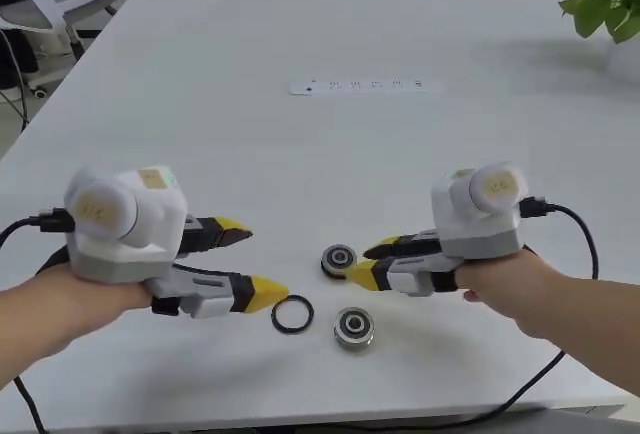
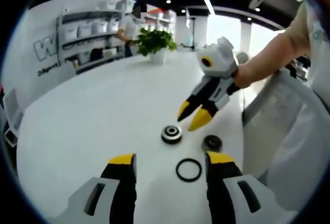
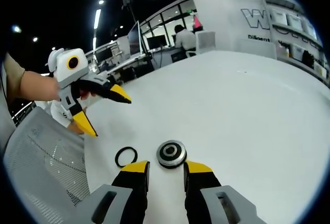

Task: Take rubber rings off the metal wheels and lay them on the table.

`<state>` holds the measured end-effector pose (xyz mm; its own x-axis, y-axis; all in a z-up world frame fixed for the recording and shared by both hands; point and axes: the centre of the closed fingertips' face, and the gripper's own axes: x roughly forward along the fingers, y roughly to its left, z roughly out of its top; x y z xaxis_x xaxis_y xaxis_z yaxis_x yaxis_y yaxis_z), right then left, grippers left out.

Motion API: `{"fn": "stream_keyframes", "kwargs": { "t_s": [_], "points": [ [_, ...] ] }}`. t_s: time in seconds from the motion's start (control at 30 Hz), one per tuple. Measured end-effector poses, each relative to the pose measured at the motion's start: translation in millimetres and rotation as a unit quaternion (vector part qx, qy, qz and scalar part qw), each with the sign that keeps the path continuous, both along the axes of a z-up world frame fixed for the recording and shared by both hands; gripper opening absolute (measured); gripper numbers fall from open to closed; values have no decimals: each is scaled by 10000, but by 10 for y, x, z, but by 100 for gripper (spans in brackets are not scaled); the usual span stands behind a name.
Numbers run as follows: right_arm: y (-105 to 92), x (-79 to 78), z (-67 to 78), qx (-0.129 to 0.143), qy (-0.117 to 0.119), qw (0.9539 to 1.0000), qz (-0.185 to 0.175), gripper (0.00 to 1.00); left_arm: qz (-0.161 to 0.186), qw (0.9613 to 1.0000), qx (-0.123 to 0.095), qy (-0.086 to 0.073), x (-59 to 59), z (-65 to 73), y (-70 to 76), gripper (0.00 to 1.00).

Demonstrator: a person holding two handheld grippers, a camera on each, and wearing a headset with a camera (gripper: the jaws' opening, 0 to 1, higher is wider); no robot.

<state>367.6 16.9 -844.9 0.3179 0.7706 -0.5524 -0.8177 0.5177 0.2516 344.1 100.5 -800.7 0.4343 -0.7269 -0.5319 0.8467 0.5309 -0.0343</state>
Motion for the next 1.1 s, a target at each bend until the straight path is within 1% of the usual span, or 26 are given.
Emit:
{"fn": "stream_keyframes", "kwargs": {
  "t_s": [0.2, 0.43, 0.7, 0.93, 1.1],
  "points": [
    [-22, 3, -39, -58, -34, 10000, 52, 24, -35, 10000, 21, 26, 13, -32, -27, 54],
    [-26, 14, -80, -92, -67, 9999, 99, 24, -38, 10000, 6, 65, 65, -71, -75, 53],
    [-18, 42, -113, -84, -111, 9998, 148, 23, -33, 10000, -24, 80, 128, -98, -165, 53],
    [9, 41, -136, -108, -152, 9996, 225, 22, -76, 9999, -18, 114, 148, -133, -229, 51],
    [12, 56, -154, -118, -173, 9995, 236, 21, -83, 9999, -54, 129, 165, -139, -285, 50]
  ]
}}
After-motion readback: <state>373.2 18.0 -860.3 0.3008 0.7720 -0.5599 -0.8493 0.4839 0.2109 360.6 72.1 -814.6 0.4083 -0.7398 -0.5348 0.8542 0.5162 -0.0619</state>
